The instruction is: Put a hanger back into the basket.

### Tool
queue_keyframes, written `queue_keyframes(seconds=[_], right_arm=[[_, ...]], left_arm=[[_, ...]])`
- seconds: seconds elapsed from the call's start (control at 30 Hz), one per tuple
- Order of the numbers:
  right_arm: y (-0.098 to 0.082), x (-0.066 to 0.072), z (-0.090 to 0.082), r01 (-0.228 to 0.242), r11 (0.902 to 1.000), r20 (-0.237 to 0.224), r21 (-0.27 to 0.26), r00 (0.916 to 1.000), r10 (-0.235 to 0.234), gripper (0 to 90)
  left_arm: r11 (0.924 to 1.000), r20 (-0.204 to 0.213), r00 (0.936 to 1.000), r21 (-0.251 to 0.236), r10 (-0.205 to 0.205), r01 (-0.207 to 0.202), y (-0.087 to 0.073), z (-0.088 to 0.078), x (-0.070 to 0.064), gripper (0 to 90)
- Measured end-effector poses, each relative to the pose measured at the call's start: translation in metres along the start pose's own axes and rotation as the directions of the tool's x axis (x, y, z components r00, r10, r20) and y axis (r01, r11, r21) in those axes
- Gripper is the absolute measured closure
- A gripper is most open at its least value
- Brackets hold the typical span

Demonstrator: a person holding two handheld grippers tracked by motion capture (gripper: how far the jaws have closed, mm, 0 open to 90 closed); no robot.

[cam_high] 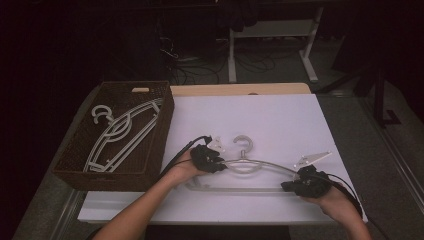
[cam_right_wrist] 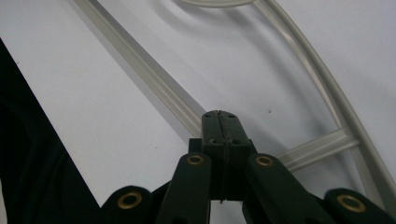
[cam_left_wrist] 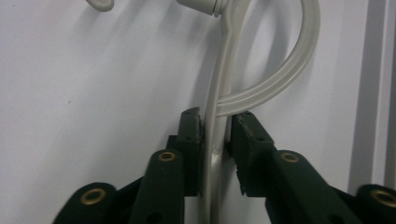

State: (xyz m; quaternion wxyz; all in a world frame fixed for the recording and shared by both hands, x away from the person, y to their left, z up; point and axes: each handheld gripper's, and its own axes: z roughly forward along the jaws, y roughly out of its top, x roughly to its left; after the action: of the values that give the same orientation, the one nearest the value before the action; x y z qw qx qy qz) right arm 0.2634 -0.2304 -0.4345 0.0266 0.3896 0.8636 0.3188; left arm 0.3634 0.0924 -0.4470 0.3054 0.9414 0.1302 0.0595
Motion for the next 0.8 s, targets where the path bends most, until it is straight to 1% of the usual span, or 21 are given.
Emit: queue_keyframes(seconds=[0.07,0.17,0.2,0.23,0.27,0.33,0.4,0.47,0.57,0.63,0.7,0.8], right_arm=[[0.0,0.0,0.0,0.001,1.0,0.0,0.0,1.0,-0.001,89.0],[0.0,0.0,-0.002,0.002,1.0,0.0,-0.004,1.0,-0.002,89.0],[0.001,0.0,-0.002,0.004,1.0,0.004,-0.006,1.0,-0.004,89.0],[0.002,0.0,-0.003,0.006,0.9999,0.01,-0.01,0.9999,-0.006,88.9],[0.003,0.0,-0.003,0.009,0.9999,0.01,-0.013,0.9999,-0.009,88.9],[0.006,-0.001,-0.003,0.008,0.9996,0.015,-0.027,0.9999,-0.007,88.4],[0.01,-0.001,-0.005,0.01,0.9991,0.018,-0.042,0.9998,-0.009,86.6],[0.015,0.0,-0.007,0.013,0.9981,0.02,-0.061,0.9997,-0.012,83.9],[0.022,0.001,-0.008,0.024,0.9966,0.018,-0.079,0.9996,-0.022,76.3],[0.027,0.002,-0.007,0.034,0.9947,0.03,-0.097,0.9991,-0.031,69.3],[0.032,0.003,-0.006,0.039,0.9932,0.039,-0.11,0.9986,-0.035,58.9],[0.04,0.003,-0.002,0.047,0.9905,0.063,-0.129,0.9973,-0.039,45.1]], left_arm=[[0.9999,-0.002,1.0,0.004,0.01,-0.01,0.0,-0.001,0.0,78.8],[0.9995,-0.006,0.9996,0.01,0.029,-0.029,0.0,-0.001,-0.001,79.8],[0.9994,0.001,0.9995,0.011,0.033,-0.033,0.0,-0.002,-0.001,80.2],[0.9995,0.012,0.9995,0.011,0.03,-0.03,-0.001,-0.003,-0.001,80.8],[0.9998,0.008,0.9998,0.003,0.02,-0.02,-0.001,-0.003,-0.001,81.4],[0.9996,0.007,0.9998,-0.022,0.016,-0.016,-0.001,-0.007,0.001,81.5],[0.9992,-0.012,0.9999,-0.04,0.003,-0.004,-0.001,-0.013,0.002,81.6],[0.9989,-0.038,0.9992,-0.047,-0.01,0.008,-0.001,-0.019,0.005,81.6],[0.9975,-0.073,0.9962,-0.056,-0.048,0.044,-0.002,-0.028,0.011,81.7],[0.9943,-0.096,0.9918,-0.074,-0.084,0.077,-0.002,-0.035,0.014,81.7],[0.9898,-0.111,0.9865,-0.09,-0.12,0.111,-0.001,-0.043,0.017,81.8],[0.9833,-0.144,0.9763,-0.106,-0.162,0.148,0.004,-0.057,0.021,81.8]])
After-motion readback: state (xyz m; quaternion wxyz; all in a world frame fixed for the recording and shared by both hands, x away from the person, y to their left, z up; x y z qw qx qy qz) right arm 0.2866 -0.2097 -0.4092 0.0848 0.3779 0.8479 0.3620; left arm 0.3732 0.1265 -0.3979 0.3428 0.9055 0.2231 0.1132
